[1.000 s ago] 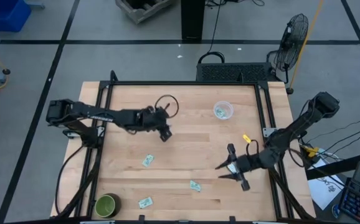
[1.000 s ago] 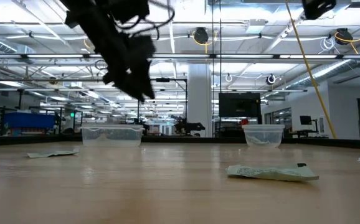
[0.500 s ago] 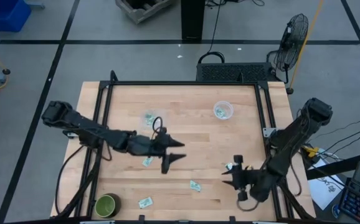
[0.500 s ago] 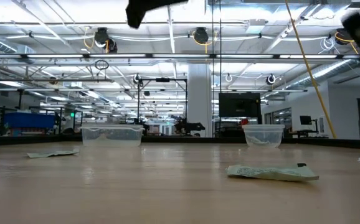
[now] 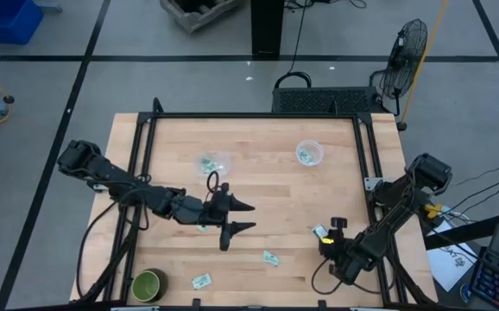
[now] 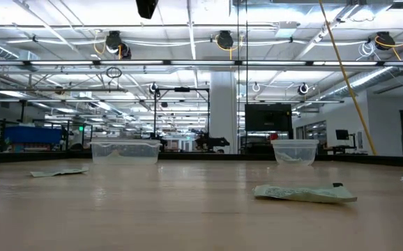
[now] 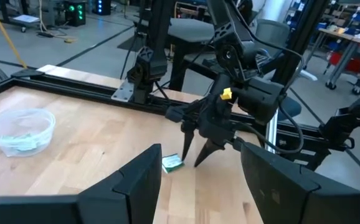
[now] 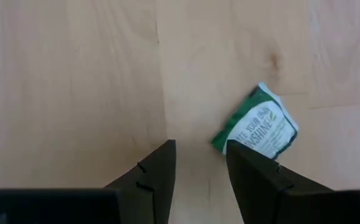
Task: Pick and place items into bin
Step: Put the stevia packet into the right transparent bin
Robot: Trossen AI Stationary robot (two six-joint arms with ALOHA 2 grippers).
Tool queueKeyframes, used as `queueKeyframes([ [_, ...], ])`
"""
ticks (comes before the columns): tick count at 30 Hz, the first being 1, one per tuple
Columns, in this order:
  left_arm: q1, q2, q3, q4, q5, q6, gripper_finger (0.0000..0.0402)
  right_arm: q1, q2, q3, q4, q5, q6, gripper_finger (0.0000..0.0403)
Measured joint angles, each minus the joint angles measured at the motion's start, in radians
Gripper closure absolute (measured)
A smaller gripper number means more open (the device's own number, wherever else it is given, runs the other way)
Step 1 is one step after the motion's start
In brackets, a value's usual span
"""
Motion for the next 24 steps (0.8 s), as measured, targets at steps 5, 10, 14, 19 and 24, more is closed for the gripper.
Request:
queueKeyframes([
  [5,0.000,0.000,0.000,-0.003,0.000,0.000,0.0178,-0.013,0.018,0.001,-0.001,0.041,-0.026,0.0266],
  [10,0.000,0.008,-0.001,-0.005,0.001,-0.005,0.0178,-0.043,0.031,0.002,-0.005,0.055,-0.028,0.0266],
  [14,0.000,0.007,-0.001,-0.003,0.001,-0.005,0.0178,-0.054,0.035,-0.003,-0.010,0.055,-0.022,0.0275],
  [19,-0.002,0.007,-0.001,-0.003,0.002,-0.005,0.0178,-0.071,0.033,-0.055,0.001,0.018,0.055,0.0292],
  [24,-0.002,0.007,-0.001,-0.003,0.002,-0.005,0.0178,-0.074,0.031,-0.124,0.079,-0.015,0.076,0.0313],
])
